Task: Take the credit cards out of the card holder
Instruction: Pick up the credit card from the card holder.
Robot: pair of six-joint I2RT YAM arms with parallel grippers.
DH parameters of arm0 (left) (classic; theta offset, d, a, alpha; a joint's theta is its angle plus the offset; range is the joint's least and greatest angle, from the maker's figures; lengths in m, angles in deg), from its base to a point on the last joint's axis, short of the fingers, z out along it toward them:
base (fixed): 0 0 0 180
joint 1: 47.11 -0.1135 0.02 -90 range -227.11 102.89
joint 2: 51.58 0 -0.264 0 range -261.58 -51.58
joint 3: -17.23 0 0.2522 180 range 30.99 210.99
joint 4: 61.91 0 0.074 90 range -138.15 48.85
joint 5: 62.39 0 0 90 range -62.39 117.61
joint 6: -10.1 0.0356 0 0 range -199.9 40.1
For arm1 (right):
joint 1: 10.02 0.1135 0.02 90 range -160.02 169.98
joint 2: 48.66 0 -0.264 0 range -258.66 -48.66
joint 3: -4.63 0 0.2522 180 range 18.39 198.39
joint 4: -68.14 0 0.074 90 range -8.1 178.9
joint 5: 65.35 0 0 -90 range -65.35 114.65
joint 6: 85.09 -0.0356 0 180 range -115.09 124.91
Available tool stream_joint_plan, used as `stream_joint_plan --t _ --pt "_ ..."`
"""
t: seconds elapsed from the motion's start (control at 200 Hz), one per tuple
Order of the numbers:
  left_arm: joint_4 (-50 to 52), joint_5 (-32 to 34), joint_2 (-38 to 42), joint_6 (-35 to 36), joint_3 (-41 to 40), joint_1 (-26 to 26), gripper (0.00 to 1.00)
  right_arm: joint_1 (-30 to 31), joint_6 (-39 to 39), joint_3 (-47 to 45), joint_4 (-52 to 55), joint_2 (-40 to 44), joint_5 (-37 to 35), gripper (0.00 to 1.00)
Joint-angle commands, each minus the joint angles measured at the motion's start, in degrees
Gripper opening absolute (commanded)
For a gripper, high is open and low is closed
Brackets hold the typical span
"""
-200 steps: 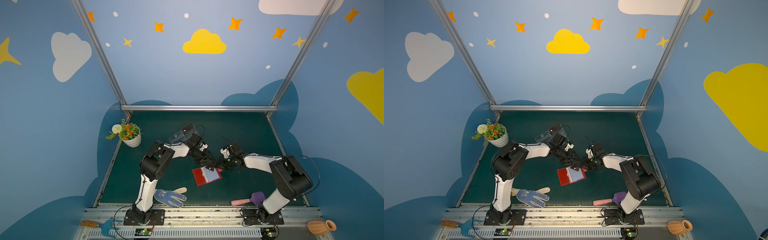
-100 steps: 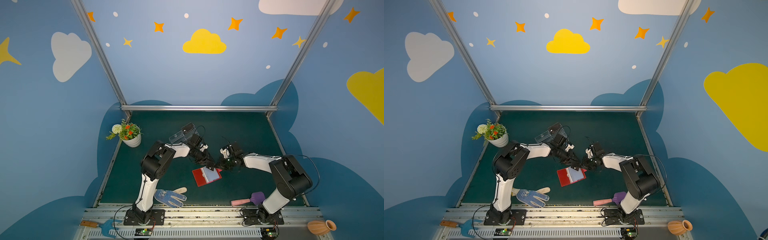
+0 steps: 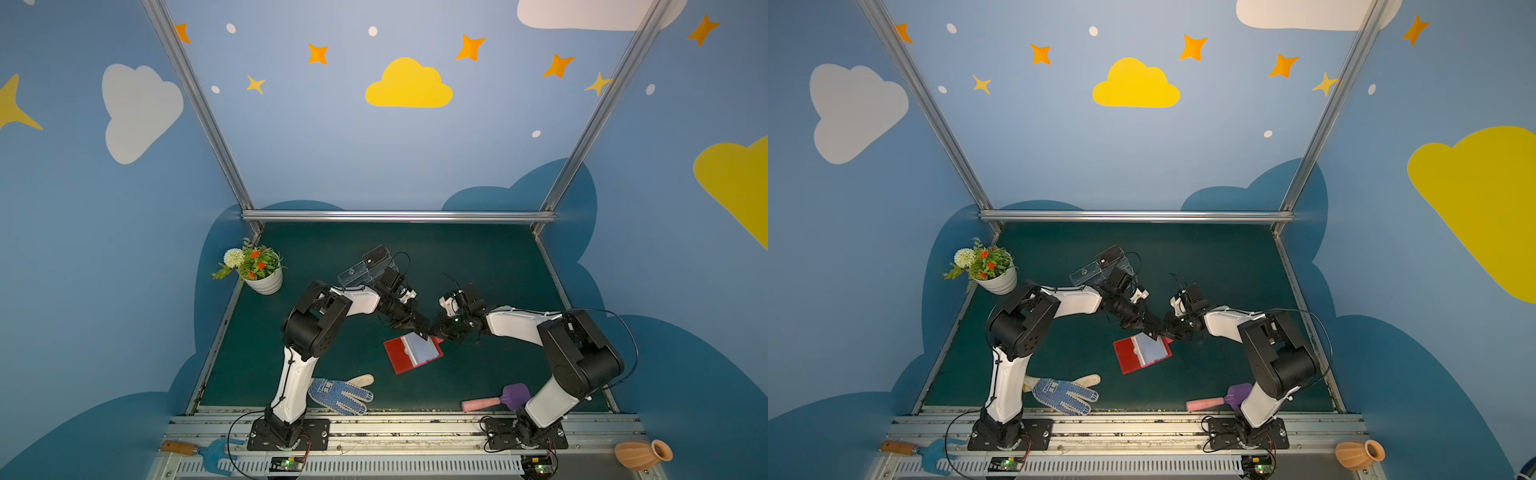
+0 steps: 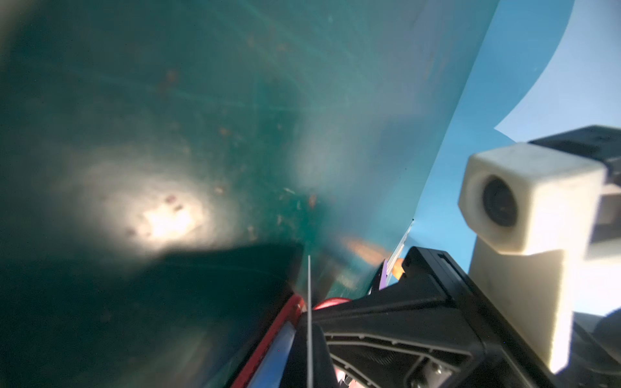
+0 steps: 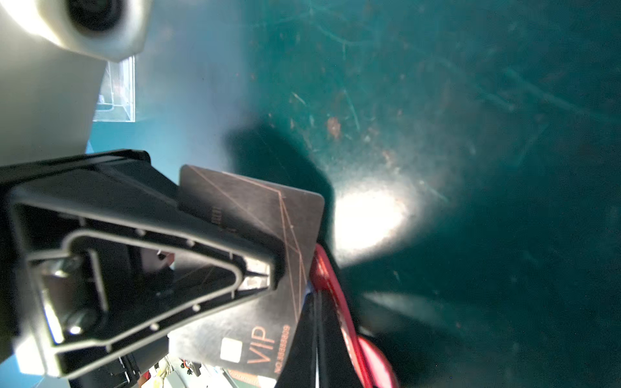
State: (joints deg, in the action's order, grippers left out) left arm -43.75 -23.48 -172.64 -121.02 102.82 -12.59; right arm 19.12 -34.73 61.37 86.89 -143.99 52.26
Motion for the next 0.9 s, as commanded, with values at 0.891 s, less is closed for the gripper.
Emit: stream_joint_plan --t 0.891 --pt "-14.2 -12.0 11.9 -12.7 2.8 -12.8 0.04 -9.0 4.6 -1.7 15.9 28.0 -2.9 0.02"
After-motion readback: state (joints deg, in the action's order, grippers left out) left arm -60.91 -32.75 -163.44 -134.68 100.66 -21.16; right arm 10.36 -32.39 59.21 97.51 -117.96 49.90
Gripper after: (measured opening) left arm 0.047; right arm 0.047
